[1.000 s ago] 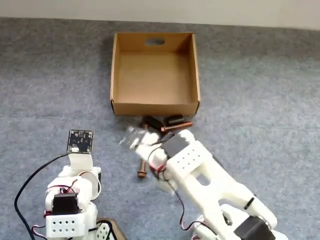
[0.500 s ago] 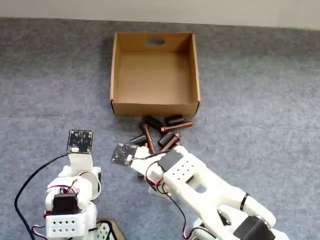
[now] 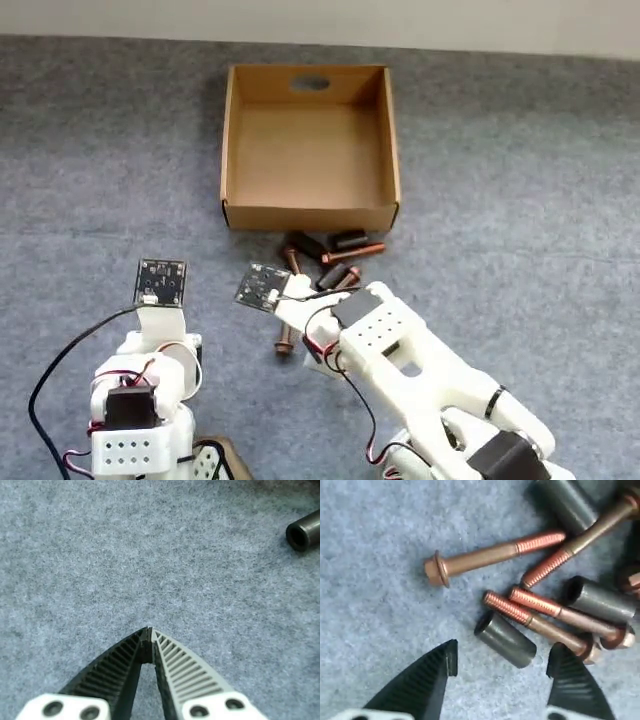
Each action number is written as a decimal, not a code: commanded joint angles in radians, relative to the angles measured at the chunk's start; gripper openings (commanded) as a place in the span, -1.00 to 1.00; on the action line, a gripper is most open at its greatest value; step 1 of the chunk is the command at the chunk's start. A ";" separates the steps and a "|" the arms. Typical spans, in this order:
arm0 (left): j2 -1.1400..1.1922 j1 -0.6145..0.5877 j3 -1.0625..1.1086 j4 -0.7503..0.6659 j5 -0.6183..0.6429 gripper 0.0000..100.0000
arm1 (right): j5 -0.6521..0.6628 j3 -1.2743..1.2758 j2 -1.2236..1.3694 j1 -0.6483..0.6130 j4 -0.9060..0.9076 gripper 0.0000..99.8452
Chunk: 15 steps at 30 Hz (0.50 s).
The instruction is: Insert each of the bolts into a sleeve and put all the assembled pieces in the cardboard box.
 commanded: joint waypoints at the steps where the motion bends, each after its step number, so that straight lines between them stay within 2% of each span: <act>1: -0.007 -0.007 0.016 -0.009 0.000 -0.98 | 0.020 -0.024 0.058 0.016 -0.013 -0.42; 8: -0.007 -0.008 0.016 -0.009 0.000 -0.98 | 0.020 -0.030 0.275 0.016 -0.088 -0.42; 13: -0.007 -0.008 0.016 -0.009 0.000 -0.98 | 0.025 -0.038 0.274 0.015 0.048 -0.42; 15: -0.007 -0.008 0.016 -0.009 0.000 -0.98 | 0.068 -0.054 0.239 0.015 0.119 -0.42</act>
